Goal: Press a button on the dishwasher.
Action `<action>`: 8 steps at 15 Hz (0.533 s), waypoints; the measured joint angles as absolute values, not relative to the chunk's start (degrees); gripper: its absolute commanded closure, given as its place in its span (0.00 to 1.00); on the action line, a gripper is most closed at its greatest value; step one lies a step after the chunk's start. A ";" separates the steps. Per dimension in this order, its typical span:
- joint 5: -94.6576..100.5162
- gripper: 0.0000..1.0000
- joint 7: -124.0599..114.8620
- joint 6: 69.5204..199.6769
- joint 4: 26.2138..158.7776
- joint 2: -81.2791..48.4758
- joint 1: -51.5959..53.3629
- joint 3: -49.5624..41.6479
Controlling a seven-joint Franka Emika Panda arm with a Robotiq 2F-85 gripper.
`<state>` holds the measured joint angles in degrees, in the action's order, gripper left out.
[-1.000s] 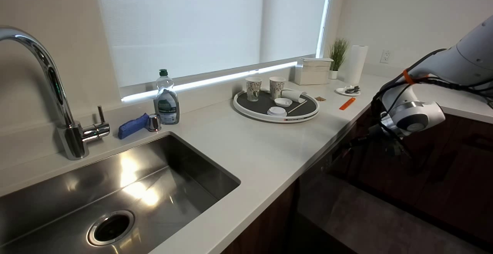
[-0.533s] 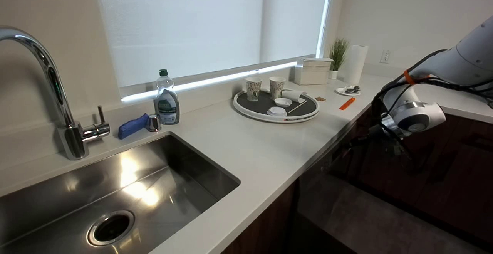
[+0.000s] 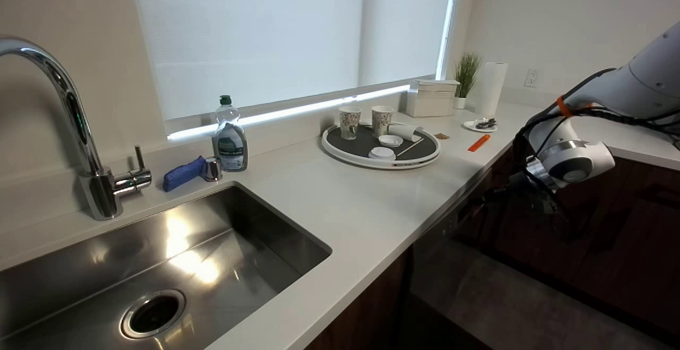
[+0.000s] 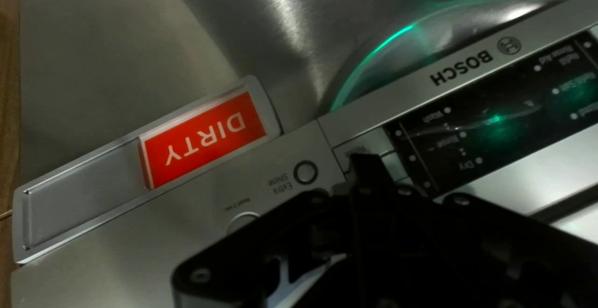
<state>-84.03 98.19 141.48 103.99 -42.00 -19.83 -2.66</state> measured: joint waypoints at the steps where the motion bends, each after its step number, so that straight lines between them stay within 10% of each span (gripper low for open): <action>1: -83.86 1.00 98.01 141.46 103.96 -41.99 -19.54 -2.97; 8: -79.03 1.00 97.05 141.64 103.73 -41.98 -16.48 -6.35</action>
